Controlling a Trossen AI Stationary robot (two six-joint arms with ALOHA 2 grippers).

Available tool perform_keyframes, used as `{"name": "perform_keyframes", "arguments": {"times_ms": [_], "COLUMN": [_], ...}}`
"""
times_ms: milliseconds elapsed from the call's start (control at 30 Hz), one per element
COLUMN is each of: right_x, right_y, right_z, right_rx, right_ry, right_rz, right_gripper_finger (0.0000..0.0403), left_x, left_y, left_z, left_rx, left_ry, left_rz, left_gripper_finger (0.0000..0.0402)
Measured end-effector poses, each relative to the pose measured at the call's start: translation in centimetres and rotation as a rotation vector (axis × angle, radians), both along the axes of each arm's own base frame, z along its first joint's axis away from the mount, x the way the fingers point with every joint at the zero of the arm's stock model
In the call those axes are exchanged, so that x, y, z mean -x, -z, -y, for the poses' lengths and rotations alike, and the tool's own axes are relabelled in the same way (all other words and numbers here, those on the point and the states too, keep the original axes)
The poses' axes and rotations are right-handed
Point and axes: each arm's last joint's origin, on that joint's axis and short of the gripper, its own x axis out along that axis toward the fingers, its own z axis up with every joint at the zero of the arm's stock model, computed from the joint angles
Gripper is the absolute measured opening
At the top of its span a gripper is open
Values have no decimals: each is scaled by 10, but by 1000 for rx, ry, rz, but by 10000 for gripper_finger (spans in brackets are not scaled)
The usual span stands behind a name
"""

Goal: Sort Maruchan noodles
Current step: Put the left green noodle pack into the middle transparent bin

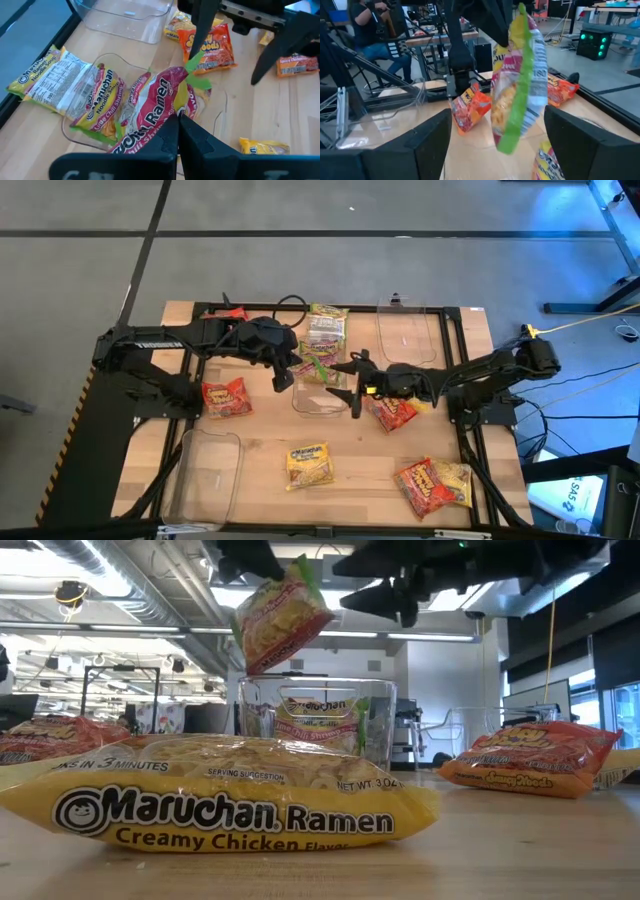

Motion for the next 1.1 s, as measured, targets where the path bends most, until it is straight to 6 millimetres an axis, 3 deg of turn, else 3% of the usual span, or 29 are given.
{"name": "perform_keyframes", "arguments": {"times_ms": [400, 767, 900, 1100], "right_x": [-37, -43, -43, -43], "right_y": [4, 8, 8, 9], "right_z": [7, 12, 10, 10], "right_rx": [42, 75, 92, 128], "right_ry": [91, -24, -70, -75], "right_rz": [-62, -75, -78, -86], "right_gripper_finger": [286, 279, 243, 153], "left_x": [-4, -6, -7, -7], "left_y": [-3, -5, -7, -7], "left_z": [12, 22, 22, 22], "left_rx": [-6, -27, -39, -47], "left_ry": [51, 105, 115, 120], "left_rz": [42, 64, 88, 87], "left_gripper_finger": [0, 0, 0, 1]}}
